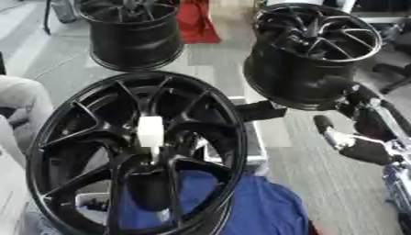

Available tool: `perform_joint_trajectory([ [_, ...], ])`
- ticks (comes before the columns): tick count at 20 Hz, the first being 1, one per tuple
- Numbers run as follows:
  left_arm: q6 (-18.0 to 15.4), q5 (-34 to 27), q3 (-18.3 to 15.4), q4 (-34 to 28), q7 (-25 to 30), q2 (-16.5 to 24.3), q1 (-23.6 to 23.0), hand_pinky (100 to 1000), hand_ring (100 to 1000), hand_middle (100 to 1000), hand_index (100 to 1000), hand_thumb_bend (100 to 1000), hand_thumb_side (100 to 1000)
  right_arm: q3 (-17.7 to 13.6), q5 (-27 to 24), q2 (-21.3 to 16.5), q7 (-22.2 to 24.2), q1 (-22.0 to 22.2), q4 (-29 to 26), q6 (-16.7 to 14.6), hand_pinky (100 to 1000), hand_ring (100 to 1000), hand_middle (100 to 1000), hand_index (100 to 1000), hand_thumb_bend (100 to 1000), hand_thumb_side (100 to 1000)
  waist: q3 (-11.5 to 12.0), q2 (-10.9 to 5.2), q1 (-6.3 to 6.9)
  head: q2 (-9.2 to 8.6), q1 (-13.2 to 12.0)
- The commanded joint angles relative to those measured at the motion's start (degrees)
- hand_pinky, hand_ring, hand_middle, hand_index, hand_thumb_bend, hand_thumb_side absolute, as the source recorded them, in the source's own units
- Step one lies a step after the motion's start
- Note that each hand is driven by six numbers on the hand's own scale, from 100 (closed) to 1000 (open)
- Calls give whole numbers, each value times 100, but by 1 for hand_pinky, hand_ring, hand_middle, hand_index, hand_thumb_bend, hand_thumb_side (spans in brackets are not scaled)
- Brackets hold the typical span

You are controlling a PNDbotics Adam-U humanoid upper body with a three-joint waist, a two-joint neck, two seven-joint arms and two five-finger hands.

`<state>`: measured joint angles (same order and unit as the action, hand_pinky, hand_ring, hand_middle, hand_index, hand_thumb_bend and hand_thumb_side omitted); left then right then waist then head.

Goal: Pull the pin out of the wheel hub.

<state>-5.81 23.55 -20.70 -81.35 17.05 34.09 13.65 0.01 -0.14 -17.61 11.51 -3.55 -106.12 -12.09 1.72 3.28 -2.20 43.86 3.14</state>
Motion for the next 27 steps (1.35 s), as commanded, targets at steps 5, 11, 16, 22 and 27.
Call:
perform_joint_trajectory([
  [5, 206, -650, -445, -1117, -648, -859, -221, 584, 608, 647, 797, 212, 519, -44, -30, 41, -19, -76, -45, 1, 722, 1000, 832, 898, 263, 163, 0, -12, -29, 14, 1],
  [11, 568, -1193, -189, -1977, -1190, -1740, -504, 586, 610, 648, 798, 206, 533, -73, -16, 42, -47, -72, -48, 0, 721, 999, 832, 899, 262, 163, 50, -2, 2, 22, 28],
  [16, 672, -1602, 132, -2355, -1619, -2313, -645, 586, 612, 650, 799, 212, 538, -78, -7, 24, -49, -61, -49, -2, 721, 999, 832, 899, 260, 162, 85, 13, 49, 26, 48],
  [22, 680, -1694, 373, -2315, -2126, -2426, -716, 584, 611, 648, 797, 210, 536, -72, -5, 31, -44, -73, -54, -4, 721, 999, 832, 899, 257, 162, 88, 24, 56, 23, 43],
  [27, 625, -1713, 535, -2237, -2579, -2472, -744, 582, 610, 646, 795, 205, 529, -66, -4, 35, -36, -74, -52, -1, 721, 999, 832, 898, 255, 161, 92, 21, 55, 17, 31],
])
